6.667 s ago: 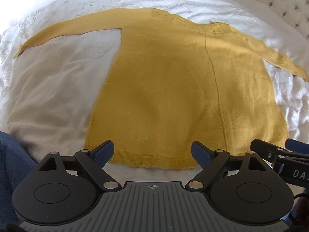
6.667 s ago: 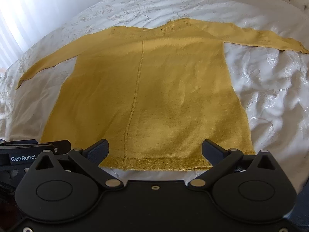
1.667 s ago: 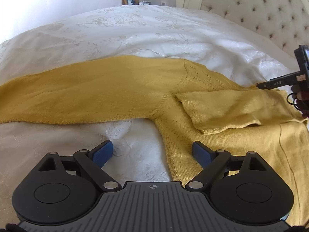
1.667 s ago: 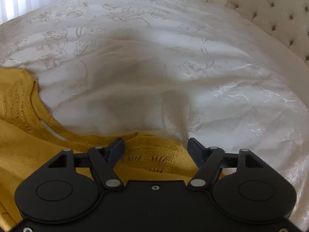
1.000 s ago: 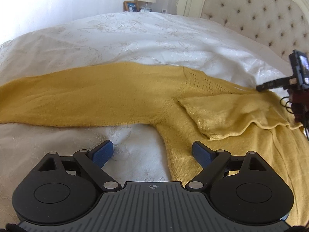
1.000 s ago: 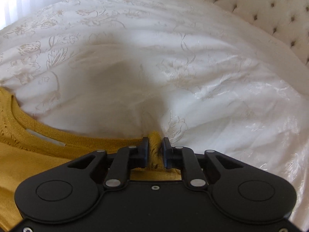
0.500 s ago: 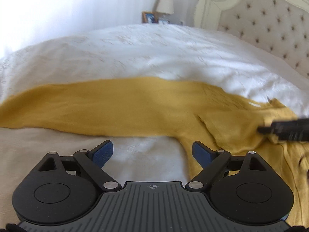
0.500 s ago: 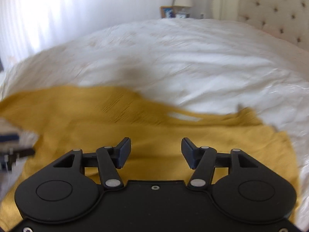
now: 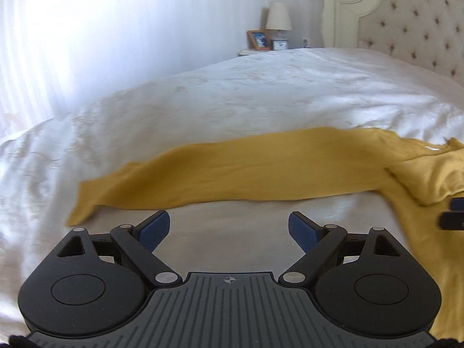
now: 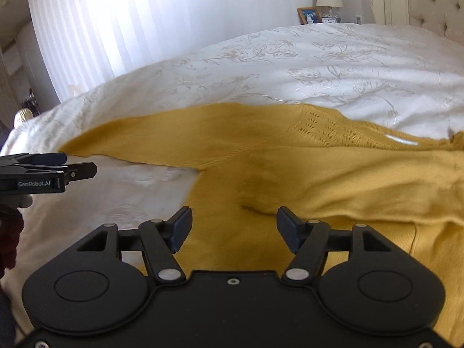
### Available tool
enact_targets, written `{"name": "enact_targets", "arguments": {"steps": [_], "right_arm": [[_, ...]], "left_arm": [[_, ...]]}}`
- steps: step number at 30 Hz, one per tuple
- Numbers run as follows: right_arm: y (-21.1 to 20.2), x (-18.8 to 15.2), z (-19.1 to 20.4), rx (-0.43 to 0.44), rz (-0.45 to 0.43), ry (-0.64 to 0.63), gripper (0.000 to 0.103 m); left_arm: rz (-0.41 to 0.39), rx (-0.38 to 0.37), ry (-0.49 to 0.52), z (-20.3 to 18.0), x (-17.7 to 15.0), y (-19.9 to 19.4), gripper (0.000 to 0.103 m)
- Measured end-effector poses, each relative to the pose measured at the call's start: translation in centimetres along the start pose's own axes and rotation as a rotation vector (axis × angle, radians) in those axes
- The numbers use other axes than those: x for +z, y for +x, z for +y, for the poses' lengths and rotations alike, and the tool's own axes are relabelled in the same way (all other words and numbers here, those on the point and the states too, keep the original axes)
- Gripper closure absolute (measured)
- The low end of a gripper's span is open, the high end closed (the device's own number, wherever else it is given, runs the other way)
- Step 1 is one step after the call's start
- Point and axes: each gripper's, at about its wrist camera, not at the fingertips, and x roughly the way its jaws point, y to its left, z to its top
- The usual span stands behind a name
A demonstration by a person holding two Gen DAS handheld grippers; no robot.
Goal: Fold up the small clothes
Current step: 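Grasp the other sleeve cuff with the left gripper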
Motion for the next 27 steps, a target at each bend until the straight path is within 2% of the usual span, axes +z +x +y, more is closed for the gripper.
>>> {"name": "enact_targets", "arguments": {"steps": [3,5,9,11,13,16,21,24,26,27], "right_arm": [[-1.3,-0.6,0.5,0.027,-0.01,0.023,0.034],[-2.2,-0.9,0.9,0.045,-0.023,0.033,0.033],[-3.8,-1.3,1.3,0.064,-0.046,0.044,0.03],[-4.0,-1.3,1.6,0.067,-0.049,0.042,0.029],[-4.0,-1.4,1.8,0.068,-0.038,0.04,0.029],[-3.7,-1.6,2.1,0.071,-0.021,0.038,0.029],[-3.9,-1.9,2.4,0.08,-0.016,0.038,0.029],[-4.1,-1.9,2.5,0.083,-0.016,0.037,0.029],[-4.1,-2.0,2.5,0.082,-0.016,0.035,0.029],[-4.2,-2.0,2.5,0.08,-0.016,0.034,0.029]], "left_arm": [[0.013,0.048,-0.008,3.3,0.0,0.0,0.014],[0.029,0.066,-0.047,5.4,0.0,0.2,0.014],[0.045,-0.012,-0.279,10.1,0.0,0.5,0.014],[0.037,-0.079,-0.418,12.2,-0.3,0.8,0.014],[0.022,-0.102,-0.534,13.7,-0.6,1.4,0.014],[0.013,-0.111,-0.659,15.6,-0.8,2.8,0.014],[0.083,-0.12,-0.834,17.9,-1.3,6.3,0.014],[0.068,-0.119,-0.91,18.8,-1.5,7.8,0.016],[0.06,-0.085,-0.94,19.2,-1.3,8.3,0.039],[0.073,-0.053,-0.944,19.3,-1.0,8.5,0.086]]}}
